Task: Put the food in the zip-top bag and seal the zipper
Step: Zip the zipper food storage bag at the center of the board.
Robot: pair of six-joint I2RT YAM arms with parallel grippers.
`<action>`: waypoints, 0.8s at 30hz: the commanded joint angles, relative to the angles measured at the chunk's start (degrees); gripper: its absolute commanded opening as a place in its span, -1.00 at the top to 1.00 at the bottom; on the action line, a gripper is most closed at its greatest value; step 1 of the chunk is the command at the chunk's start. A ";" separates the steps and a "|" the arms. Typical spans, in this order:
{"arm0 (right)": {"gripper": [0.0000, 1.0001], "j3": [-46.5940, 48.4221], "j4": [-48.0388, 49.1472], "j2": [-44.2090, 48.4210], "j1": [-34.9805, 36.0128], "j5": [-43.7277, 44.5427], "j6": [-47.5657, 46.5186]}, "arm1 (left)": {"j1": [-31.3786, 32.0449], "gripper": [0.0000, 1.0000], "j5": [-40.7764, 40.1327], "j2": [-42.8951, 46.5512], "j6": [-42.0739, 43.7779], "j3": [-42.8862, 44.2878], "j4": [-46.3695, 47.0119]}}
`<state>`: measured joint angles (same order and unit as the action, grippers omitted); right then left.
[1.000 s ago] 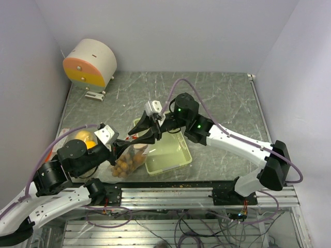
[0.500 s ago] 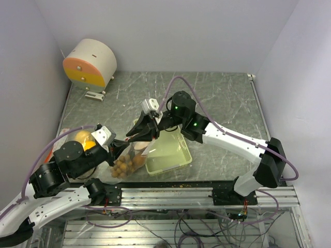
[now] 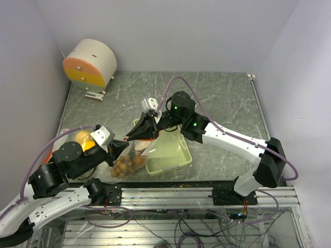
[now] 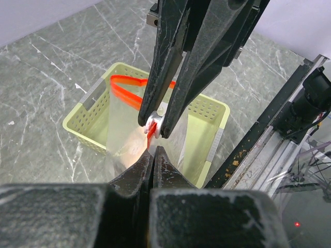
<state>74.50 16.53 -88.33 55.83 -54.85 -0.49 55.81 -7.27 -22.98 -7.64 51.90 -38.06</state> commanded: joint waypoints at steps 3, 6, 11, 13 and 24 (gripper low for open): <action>1.00 -0.11 -2.00 0.23 -0.79 2.80 -0.59 | -0.02 0.86 -0.75 1.02 -0.72 1.49 1.58; 1.00 -1.81 -1.97 1.24 -2.21 3.77 -0.51 | -0.05 0.86 -2.31 2.06 -0.64 3.39 0.62; 1.00 -3.20 -2.47 1.64 -4.91 1.75 -0.20 | 0.07 0.86 -4.73 5.05 0.03 5.75 0.15; 1.00 -3.14 -4.50 1.51 -5.40 1.19 -1.79 | 0.01 0.86 -5.57 6.19 0.21 6.30 -0.26; 1.00 -10.57 -4.95 3.77 -13.36 2.68 -2.53 | 0.05 0.86 -21.10 7.41 -1.32 11.06 -5.64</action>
<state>67.66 12.36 -86.41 47.03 -54.54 -3.03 55.83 -18.24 -16.40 -8.05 59.22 -43.66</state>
